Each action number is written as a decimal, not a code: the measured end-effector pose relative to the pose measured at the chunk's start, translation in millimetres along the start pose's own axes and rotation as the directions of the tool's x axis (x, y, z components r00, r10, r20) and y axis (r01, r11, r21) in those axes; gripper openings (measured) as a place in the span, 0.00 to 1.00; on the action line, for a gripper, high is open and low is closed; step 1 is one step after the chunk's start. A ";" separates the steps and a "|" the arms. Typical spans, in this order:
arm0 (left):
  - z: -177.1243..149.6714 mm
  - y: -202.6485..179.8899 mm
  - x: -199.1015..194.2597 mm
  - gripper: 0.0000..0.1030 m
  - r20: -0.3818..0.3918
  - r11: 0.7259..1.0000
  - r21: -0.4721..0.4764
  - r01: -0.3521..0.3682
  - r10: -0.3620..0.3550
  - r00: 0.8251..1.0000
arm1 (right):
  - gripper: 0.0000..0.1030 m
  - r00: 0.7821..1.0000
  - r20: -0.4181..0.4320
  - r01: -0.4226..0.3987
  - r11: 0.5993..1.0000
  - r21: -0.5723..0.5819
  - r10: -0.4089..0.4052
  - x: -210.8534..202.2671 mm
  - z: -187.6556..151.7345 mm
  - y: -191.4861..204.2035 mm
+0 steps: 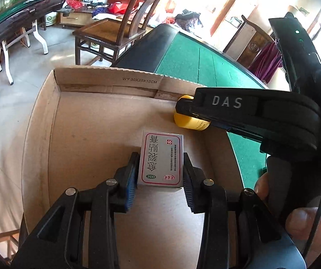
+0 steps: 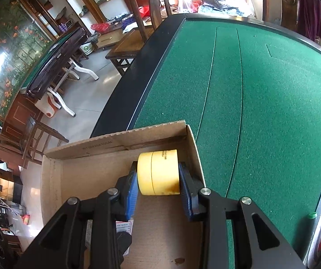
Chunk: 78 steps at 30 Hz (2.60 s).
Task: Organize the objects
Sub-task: 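Carry the medicine box and tape roll into the empty cardboard tray with both tools, then open both tools to release the items in the tray and withdraw, then grasp the yellow cracker packet with the left tool while the right tool grasps the white pill bottle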
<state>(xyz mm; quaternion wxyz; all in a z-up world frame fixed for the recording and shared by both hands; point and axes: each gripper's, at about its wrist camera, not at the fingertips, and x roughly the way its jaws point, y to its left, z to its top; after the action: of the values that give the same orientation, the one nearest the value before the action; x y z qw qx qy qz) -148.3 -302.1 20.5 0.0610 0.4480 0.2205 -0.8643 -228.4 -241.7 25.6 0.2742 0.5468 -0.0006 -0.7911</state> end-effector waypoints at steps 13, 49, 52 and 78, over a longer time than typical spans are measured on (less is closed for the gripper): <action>-0.2 -9.2 -37.3 0.35 0.096 0.996 0.058 0.074 -0.079 0.992 | 0.34 0.984 0.137 -0.109 0.994 -0.020 0.111 -99.2 -48.1 -25.8; -211.5 -167.8 -46.4 0.62 -0.138 0.950 0.298 -0.091 0.137 0.981 | 0.63 0.891 0.407 -0.237 0.971 0.040 0.201 -261.4 -328.6 -233.8; -215.0 -173.2 -41.0 0.62 -0.078 0.926 0.351 -0.140 0.178 0.981 | 0.63 0.897 0.403 -0.220 0.974 0.043 0.185 -261.0 -329.8 -234.6; -214.2 -134.3 -57.9 0.47 -0.018 0.905 0.425 -0.005 0.014 1.000 | 0.71 0.962 -0.015 -0.273 0.949 -0.157 0.274 -224.6 -340.5 -216.3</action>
<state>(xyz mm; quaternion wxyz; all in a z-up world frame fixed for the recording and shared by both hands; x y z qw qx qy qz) 5.3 -93.9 3.3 -0.0361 0.4606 0.0255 -0.8865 29.1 141.5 17.9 0.4233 0.5153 -0.0148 -0.7450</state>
